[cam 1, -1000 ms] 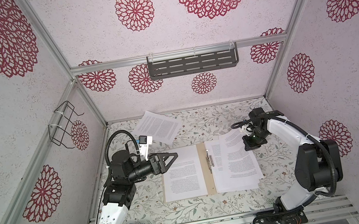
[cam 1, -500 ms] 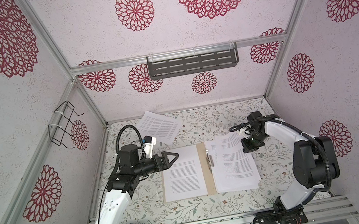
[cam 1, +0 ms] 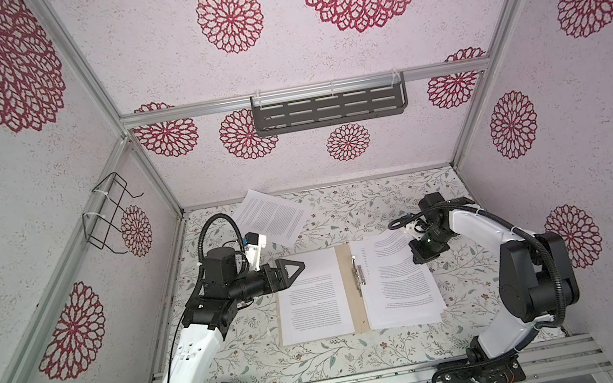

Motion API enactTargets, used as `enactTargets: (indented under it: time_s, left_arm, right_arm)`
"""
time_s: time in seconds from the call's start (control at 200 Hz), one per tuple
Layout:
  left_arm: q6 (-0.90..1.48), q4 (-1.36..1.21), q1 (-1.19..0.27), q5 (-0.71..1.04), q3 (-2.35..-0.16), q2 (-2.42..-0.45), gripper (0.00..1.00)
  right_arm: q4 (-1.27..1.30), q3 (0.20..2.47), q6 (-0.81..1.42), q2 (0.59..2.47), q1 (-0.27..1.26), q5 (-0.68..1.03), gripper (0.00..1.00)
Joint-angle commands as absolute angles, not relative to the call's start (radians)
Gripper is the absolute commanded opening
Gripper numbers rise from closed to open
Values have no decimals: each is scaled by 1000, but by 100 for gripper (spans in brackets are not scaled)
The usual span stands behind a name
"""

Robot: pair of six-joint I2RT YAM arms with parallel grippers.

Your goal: Put the files into the folder

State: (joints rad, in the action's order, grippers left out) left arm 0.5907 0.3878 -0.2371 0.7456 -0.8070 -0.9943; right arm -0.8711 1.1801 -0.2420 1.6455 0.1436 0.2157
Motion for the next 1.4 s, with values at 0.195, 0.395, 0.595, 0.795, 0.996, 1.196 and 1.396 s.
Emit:
enactTargets:
  time_s: [0.195, 0.395, 0.595, 0.795, 0.996, 1.196, 1.396]
  left_arm:
    - [566, 396, -241, 742, -819, -989, 97]
    - [566, 394, -240, 741, -819, -986, 97]
    - [566, 394, -240, 738, -819, -985, 97]
    - [565, 396, -240, 736, -819, -983, 97]
    - [565, 396, -241, 735, -818, -979, 97]
    - [565, 397, -240, 734, -818, -976, 97]
    - [565, 398, -240, 735, -818, -973, 97]
  right_arm:
    - [-885, 1177, -284, 1634, 176, 252, 0]
    - [-878, 1161, -281, 1630, 179, 261, 0]
    - [-868, 1158, -272, 1635, 184, 271, 0]
    - [-863, 1153, -263, 1636, 187, 289, 0]
    - [-859, 1142, -250, 1636, 188, 299, 0]
    - [-854, 1138, -240, 1637, 190, 307, 0]
    - [-851, 1137, -234, 1640, 190, 315, 0]
